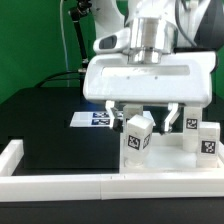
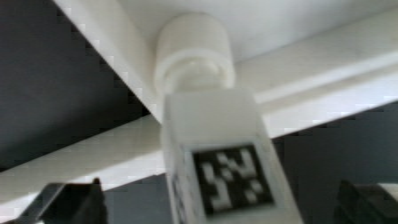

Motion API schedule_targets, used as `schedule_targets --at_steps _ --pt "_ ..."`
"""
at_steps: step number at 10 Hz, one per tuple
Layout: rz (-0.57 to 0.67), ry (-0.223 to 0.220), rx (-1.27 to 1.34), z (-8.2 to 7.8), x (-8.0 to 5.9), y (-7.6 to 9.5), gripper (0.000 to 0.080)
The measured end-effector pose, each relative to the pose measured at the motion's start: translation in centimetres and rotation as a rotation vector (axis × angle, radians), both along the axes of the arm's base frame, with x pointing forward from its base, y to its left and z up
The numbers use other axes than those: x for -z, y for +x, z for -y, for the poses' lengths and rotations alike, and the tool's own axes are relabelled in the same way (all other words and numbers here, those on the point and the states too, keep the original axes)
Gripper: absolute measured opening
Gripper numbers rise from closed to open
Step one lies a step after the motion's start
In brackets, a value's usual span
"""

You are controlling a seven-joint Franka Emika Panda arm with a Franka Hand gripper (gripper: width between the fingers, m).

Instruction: Assemble square table

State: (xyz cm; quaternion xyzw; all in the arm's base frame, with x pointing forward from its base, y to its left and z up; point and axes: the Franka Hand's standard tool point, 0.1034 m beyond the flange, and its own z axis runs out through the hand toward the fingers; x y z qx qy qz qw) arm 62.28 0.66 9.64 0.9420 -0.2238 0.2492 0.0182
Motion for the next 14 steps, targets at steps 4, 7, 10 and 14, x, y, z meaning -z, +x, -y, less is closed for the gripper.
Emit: schedule_targets --at_steps 4,7,10,14 --pt "-0.172 0.099 0.027 0.9 -0.1 0.1 0.0649" --pt "-0.37 0.193 0.043 0.7 0.1 -1.0 0.0649" --pt "-0.444 0.235 0.067 1.2 0.0 -0.5 0.0649" --pt "-0.446 0.229 0.1 2.0 1.3 -0.4 0.0649"
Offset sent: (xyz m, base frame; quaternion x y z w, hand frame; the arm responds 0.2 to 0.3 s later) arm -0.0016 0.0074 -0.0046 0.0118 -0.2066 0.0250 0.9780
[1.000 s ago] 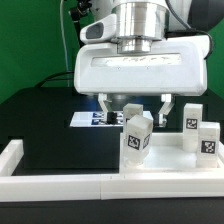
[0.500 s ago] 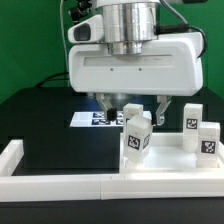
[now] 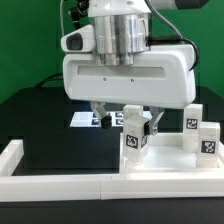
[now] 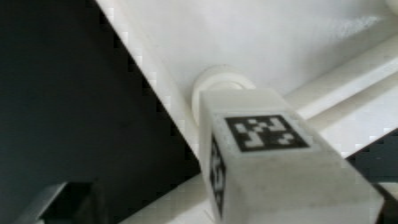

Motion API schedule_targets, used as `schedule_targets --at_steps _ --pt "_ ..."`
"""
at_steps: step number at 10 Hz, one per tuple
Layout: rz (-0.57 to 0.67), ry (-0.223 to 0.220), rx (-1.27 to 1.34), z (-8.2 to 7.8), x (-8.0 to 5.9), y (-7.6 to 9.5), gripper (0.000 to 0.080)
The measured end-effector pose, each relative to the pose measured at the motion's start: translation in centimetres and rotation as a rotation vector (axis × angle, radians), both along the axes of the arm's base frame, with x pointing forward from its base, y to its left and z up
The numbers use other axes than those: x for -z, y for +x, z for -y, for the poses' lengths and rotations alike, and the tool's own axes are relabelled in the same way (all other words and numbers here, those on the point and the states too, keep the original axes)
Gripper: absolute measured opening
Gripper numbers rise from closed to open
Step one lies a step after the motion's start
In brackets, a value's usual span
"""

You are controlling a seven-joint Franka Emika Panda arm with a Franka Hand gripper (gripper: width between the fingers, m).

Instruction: Assemble square table

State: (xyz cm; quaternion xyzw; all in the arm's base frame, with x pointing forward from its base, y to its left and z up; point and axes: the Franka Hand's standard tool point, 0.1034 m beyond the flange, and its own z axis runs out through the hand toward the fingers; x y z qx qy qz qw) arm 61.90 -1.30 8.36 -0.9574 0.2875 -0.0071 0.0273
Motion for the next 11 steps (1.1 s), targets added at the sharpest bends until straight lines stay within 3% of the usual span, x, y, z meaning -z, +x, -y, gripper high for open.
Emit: schedule_targets --at_steps 1,2,3,5,7,11 --pt "0.001 0.0 0.0 0.0 -0.1 0.0 0.0649" --pt "0.0 -0.001 0.012 0.1 0.0 0.0 0.0527" --pt "0.0 -0.001 0.012 0.1 0.0 0.0 0.0527" --pt "-0.007 0.005 0.165 0.1 0.0 0.0 0.0289" --pt "-0.013 0.009 0.288 0.1 0.0 0.0 0.0289" --pt "0.053 0.02 0.819 -1.0 0.1 0.4 0.0289"
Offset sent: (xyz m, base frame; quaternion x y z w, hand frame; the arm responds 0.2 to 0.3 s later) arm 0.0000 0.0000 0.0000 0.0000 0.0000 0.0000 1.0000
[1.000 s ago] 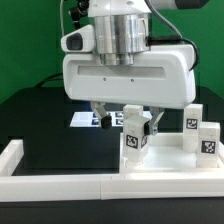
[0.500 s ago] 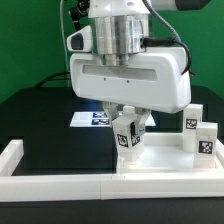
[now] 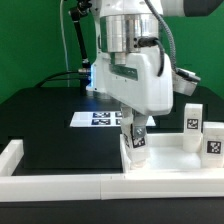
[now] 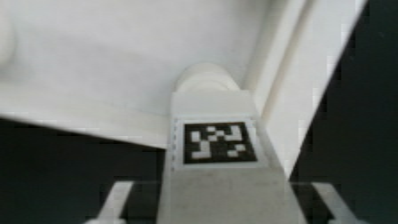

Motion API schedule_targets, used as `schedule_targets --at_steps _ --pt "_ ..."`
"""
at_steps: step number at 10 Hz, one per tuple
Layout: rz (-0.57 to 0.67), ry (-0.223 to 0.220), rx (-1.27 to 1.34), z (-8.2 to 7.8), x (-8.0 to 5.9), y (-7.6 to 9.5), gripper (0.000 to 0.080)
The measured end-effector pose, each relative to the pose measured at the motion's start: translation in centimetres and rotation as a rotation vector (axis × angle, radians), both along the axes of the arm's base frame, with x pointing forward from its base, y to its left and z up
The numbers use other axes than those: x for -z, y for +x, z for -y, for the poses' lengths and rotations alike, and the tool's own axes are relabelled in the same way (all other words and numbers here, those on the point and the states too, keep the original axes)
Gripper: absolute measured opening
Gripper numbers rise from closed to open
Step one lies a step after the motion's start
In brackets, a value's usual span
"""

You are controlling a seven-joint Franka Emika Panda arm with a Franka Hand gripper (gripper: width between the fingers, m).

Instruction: Assemble square table

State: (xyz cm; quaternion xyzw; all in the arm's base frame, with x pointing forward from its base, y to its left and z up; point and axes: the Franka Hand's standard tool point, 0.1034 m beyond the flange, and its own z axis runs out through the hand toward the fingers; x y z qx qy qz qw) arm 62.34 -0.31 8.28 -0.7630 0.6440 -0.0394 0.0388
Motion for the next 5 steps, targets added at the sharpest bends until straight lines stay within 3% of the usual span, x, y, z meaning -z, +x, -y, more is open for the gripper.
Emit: schedule_targets --at_steps 2,5 --pt "0.03 0.026 0.197 0.0 0.1 -0.2 0.0289" --pt "0.046 0.061 0.474 -1.5 0.0 -0.2 0.029"
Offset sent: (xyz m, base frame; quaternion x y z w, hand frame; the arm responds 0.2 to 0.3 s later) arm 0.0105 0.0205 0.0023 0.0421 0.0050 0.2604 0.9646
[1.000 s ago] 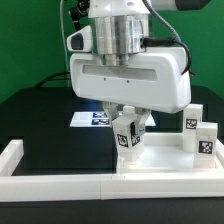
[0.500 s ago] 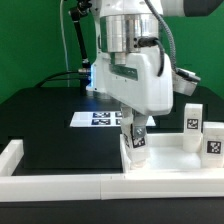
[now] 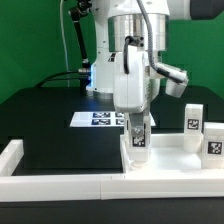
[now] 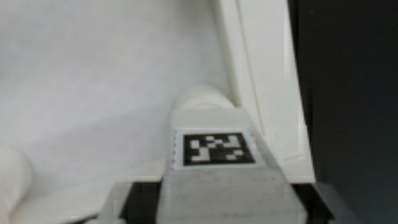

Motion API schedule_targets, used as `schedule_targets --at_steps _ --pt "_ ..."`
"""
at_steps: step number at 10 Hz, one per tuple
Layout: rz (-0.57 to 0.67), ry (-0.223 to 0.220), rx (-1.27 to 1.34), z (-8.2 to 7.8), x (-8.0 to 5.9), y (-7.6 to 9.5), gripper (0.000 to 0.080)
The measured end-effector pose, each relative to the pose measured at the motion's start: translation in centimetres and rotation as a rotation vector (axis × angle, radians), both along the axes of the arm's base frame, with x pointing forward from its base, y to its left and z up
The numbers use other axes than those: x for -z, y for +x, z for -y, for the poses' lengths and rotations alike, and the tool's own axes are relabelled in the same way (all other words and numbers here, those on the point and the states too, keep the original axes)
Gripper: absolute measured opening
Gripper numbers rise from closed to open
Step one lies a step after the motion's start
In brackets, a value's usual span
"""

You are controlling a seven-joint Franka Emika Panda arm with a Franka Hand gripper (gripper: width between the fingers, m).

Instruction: Assemble square table

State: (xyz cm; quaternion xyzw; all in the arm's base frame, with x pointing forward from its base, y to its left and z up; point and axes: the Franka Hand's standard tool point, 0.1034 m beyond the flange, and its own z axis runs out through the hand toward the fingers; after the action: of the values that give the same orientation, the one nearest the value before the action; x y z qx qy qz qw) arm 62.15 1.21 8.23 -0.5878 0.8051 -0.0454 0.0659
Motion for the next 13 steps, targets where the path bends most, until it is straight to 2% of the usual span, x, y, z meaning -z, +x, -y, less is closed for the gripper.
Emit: schedule_targets --at_steps 2,4,5,6,10,13 --pt "0.0 -0.004 -0.022 0.0 0.0 0.0 0.029" --pt "-0.006 -0.009 -0.055 -0.1 0.1 -0.1 0.0539" --pt "-0.063 -0.029 -0.226 -0.3 0.1 -0.4 0.0539" --pt "-0.099 -0.057 -0.366 -0.5 -0.1 -0.2 0.0626" --pt "-0.085 -0.102 -0.636 -0.2 0.0 -0.1 0.0649" --pt "-0.116 -0.195 -1.019 -1.1 -0.6 0.2 0.0649"
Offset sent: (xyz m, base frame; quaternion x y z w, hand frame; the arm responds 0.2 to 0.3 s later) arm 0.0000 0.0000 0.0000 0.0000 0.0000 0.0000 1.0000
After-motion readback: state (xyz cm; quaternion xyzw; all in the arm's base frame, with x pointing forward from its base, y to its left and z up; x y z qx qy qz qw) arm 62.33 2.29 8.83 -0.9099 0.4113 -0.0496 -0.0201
